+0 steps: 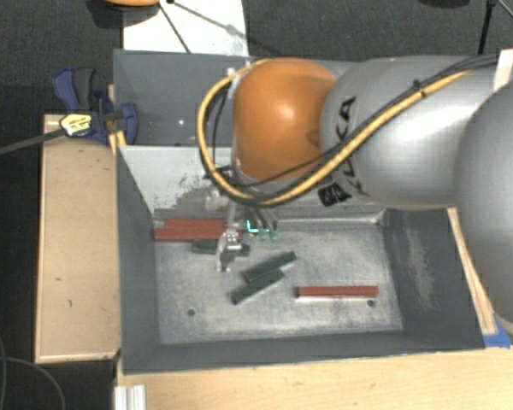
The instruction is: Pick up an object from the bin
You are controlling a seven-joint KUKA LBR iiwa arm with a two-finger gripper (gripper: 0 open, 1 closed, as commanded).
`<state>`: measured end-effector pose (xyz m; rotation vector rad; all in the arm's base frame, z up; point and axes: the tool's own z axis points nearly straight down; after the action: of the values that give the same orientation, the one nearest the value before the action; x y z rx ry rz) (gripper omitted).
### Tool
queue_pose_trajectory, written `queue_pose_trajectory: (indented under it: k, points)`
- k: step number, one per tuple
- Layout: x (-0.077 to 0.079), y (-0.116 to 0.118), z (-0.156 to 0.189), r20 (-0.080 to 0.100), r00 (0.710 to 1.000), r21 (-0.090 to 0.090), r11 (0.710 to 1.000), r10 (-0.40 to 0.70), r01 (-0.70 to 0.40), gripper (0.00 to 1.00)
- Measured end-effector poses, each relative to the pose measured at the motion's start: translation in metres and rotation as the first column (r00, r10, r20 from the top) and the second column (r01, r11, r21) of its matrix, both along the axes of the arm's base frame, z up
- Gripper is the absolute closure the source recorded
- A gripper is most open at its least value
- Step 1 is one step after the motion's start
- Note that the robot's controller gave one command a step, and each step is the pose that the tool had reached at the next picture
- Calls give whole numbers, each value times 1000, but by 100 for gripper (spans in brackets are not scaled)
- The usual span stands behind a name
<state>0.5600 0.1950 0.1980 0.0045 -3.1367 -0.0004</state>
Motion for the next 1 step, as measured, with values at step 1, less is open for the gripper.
queue_pose_trajectory:
  k: [1]
  points:
    - [2, -1, 4, 8, 1000, 1, 1000, -5, 5, 0]
